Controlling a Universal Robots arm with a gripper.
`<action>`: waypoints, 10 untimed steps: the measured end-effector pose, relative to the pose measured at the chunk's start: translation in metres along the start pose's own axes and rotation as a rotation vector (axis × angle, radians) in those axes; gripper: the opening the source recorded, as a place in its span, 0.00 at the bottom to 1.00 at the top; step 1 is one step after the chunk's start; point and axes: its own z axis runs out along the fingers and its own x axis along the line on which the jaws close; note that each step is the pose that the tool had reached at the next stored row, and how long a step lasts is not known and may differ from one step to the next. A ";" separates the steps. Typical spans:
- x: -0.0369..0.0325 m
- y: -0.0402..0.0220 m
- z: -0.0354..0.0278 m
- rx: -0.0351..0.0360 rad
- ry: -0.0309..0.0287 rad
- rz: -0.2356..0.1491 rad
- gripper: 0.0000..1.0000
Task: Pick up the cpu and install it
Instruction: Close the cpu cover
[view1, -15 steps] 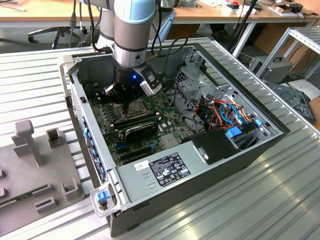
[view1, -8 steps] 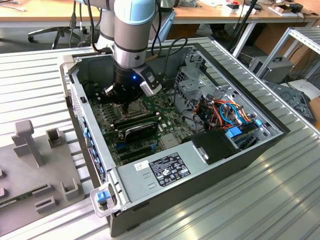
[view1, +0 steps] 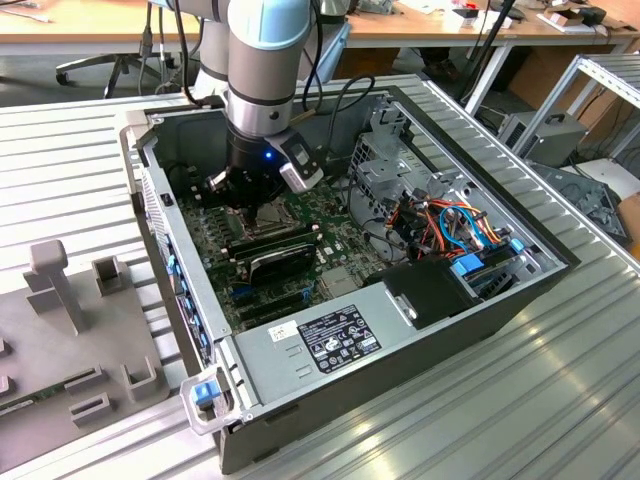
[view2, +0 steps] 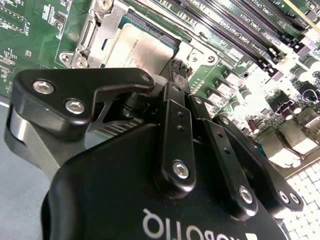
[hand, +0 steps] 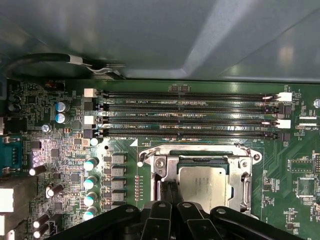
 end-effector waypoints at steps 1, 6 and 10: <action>0.0000 0.0000 0.0005 0.0002 0.0002 0.000 0.11; 0.0000 0.0000 0.0006 0.0004 -0.0001 0.000 0.11; -0.0002 0.0002 -0.0038 0.0008 -0.0011 0.000 0.11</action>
